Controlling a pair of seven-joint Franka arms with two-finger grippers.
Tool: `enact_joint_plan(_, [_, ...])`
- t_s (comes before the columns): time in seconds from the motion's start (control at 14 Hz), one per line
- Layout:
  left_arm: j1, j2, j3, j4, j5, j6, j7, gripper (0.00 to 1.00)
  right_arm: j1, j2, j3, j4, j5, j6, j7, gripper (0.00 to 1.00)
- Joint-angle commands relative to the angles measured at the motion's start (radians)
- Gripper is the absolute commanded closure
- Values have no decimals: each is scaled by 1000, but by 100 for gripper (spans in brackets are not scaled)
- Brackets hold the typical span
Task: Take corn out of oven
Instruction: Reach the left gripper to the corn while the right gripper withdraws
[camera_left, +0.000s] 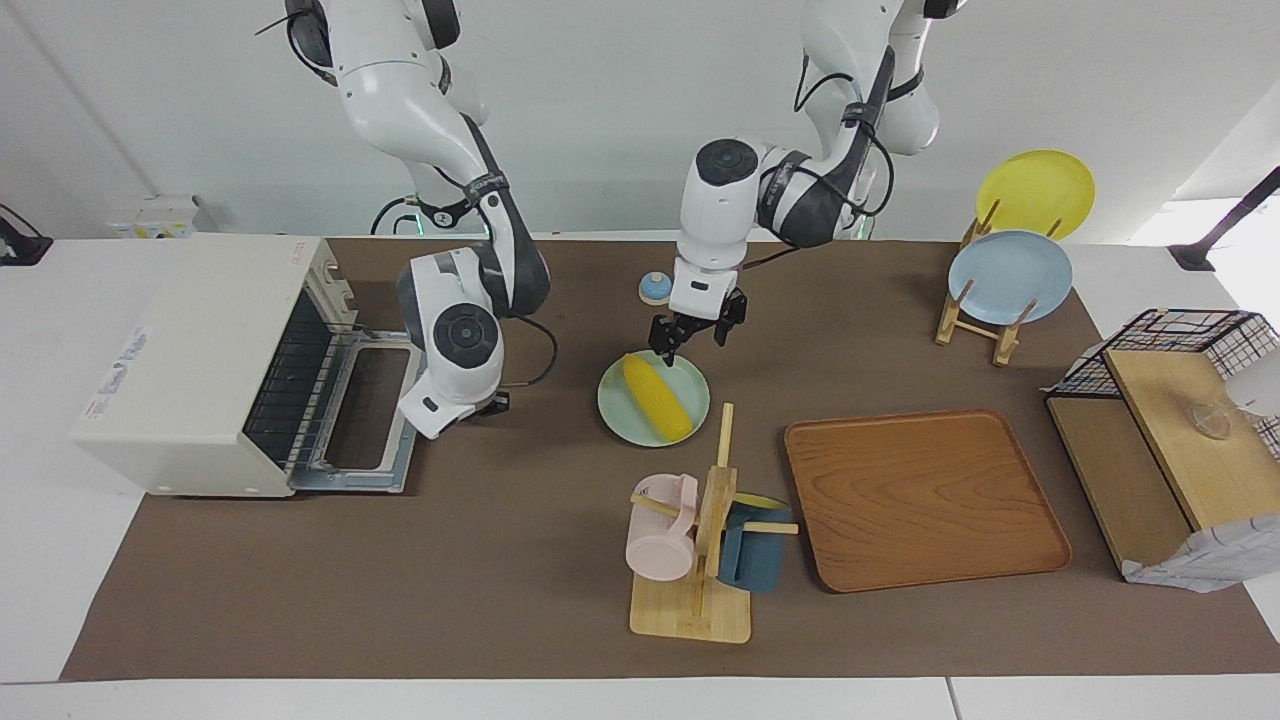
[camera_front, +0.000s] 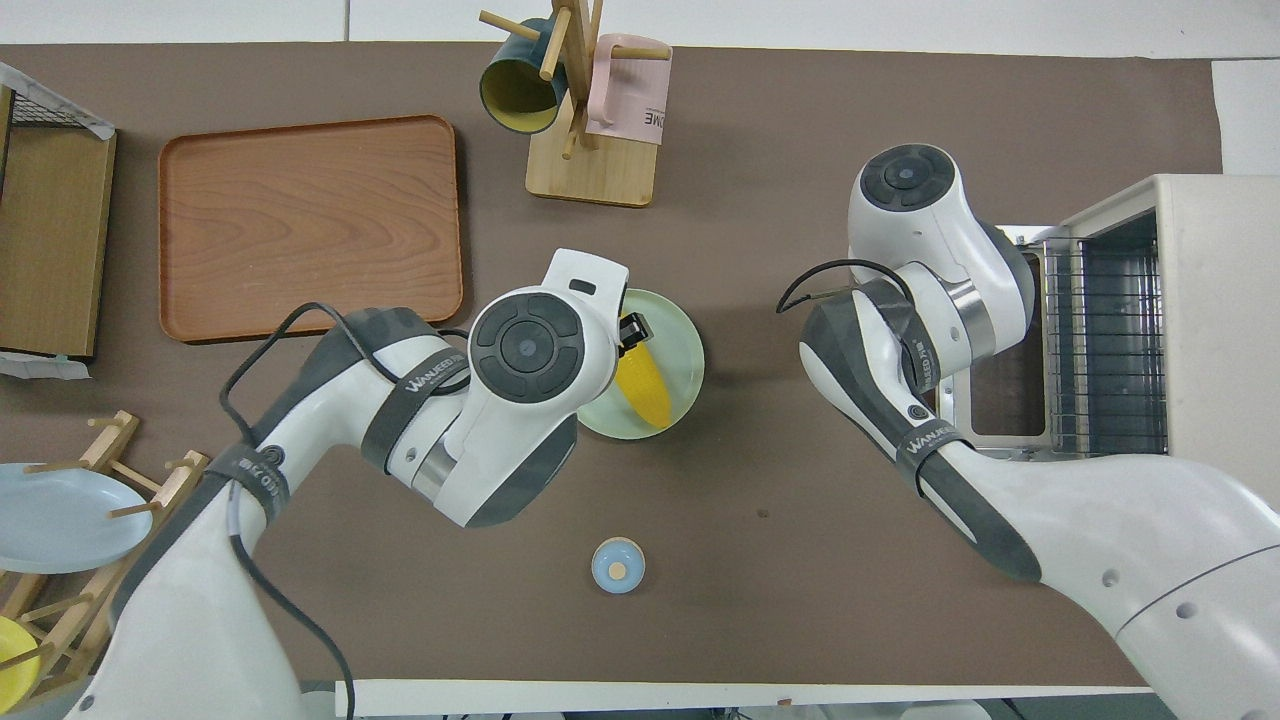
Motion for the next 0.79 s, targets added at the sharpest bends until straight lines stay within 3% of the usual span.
enact_joint_plan(0.0, [-38,162,23,127,7,46,-81,0,-49,-42,15,-76,-51,31,-17,96])
enact_joint_plan(0.21, [-38,186,25,133,8,46,-85,1,-52,-47,15,-77,-92,22,-25,96])
enact_joint_plan(0.29, [-38,187,25,124,7,46,-94,18,-46,-47,15,-73,-138,13,-37,96])
enact_joint_plan(0.36, [-38,187,23,119,7,43,-117,73,-43,-47,15,-65,-174,-7,-46,96])
enact_joint_plan(0.43, [-38,187,23,112,8,47,-115,98,-43,-47,15,-55,-192,-29,-73,96])
enact_joint_plan(0.71, [-31,186,29,167,62,-86,-112,100,-57,-45,14,51,-192,-157,-201,96])
